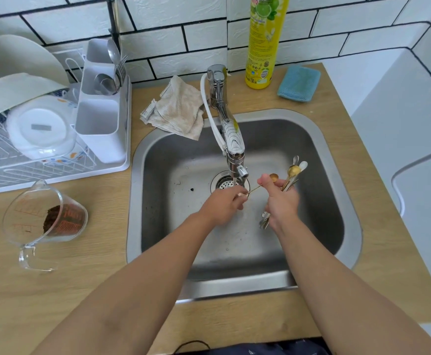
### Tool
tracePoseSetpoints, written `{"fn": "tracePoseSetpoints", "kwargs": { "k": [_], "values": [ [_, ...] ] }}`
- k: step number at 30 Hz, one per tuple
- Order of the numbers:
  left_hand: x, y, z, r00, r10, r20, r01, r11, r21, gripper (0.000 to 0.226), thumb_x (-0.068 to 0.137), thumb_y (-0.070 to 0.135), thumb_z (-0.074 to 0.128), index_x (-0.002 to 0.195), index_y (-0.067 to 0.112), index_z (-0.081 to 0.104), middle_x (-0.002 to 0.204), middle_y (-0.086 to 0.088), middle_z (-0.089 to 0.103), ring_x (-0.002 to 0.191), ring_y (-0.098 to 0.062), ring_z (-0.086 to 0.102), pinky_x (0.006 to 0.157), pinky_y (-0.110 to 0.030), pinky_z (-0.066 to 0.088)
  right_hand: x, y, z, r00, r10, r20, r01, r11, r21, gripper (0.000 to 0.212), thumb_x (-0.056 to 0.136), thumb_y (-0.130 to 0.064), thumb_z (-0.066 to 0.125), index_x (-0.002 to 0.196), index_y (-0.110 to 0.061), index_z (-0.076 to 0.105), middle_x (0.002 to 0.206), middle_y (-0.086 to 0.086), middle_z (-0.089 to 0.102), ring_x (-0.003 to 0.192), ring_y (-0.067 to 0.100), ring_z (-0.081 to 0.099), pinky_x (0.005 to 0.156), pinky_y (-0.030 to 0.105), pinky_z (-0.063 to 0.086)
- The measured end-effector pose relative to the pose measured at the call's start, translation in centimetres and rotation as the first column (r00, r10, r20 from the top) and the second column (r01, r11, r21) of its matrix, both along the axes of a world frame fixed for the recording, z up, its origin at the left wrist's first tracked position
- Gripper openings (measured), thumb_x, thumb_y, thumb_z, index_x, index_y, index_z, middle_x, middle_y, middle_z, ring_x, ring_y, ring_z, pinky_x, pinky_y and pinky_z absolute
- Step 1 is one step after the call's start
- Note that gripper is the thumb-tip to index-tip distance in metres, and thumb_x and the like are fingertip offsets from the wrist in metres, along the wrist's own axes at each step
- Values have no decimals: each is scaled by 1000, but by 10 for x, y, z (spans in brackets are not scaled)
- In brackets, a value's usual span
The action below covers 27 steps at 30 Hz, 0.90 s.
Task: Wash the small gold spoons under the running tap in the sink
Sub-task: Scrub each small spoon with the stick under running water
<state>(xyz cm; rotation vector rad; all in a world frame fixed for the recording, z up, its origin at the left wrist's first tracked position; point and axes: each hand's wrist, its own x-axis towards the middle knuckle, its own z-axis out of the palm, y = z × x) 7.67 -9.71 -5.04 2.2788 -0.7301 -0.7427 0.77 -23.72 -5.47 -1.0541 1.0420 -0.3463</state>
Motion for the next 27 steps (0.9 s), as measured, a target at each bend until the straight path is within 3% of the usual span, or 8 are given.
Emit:
{"fn": "tracePoseSetpoints", "kwargs": {
  "k": [4,8,13,16,20,22,24,27],
  "values": [
    [-2,-17,12,997,-21,-68,18,999,-37,24,106,26,40,106,18,62,78,-5,67,62,-10,57,66,-29,45,0,6,-1,996,88,29,-91,992,87,28,86,-31,84,83,-22,58,81,6,72,47,13,39,43,23,31],
    [-21,3,10,971,165,-171,-168,986,-5,27,105,32,38,93,20,59,75,4,58,68,-13,54,59,-26,39,1,9,-2,958,285,35,-286,958,29,14,95,-29,74,103,-18,72,78,-10,78,37,1,40,36,19,31],
    [-49,42,9,791,351,-501,-421,907,-29,24,103,34,40,96,21,59,62,-1,60,38,-14,40,39,-21,31,-2,24,-8,817,577,2,-577,816,-35,19,78,-14,89,86,-23,74,79,-9,79,59,-4,66,53,10,47],
    [-56,53,10,807,351,-475,-429,901,-62,24,104,32,41,95,19,60,64,-3,62,38,-13,39,38,-20,30,-1,29,-9,768,637,-67,-640,760,-113,6,83,-19,84,81,-20,79,84,-9,80,79,-3,72,76,16,48],
    [-55,48,10,792,392,-468,-472,879,-62,26,105,27,39,92,15,58,62,-2,58,39,-11,37,39,-20,29,-2,24,-8,734,678,-36,-679,732,-52,18,102,-25,63,98,-20,80,90,-14,80,47,0,54,49,13,37],
    [-54,48,9,809,383,-445,-458,886,-69,27,105,27,38,90,17,58,60,2,55,41,-10,37,40,-21,28,-5,22,-6,731,682,19,-682,731,-14,12,98,-15,67,103,-20,77,99,-7,81,49,5,53,44,15,36],
    [-54,48,9,840,362,-405,-429,899,-86,27,104,29,39,89,16,58,58,5,53,45,-7,39,41,-20,31,-5,23,-3,768,641,12,-639,767,-62,11,88,-15,80,98,-19,78,96,-3,82,73,4,72,61,12,46],
    [-56,45,8,853,368,-369,-429,899,-94,28,104,29,39,88,16,56,57,7,51,46,-5,40,42,-16,32,-3,25,-2,773,629,-85,-633,753,-181,9,92,-28,75,89,-22,81,91,-13,80,85,-8,70,78,19,46]
  ]
}}
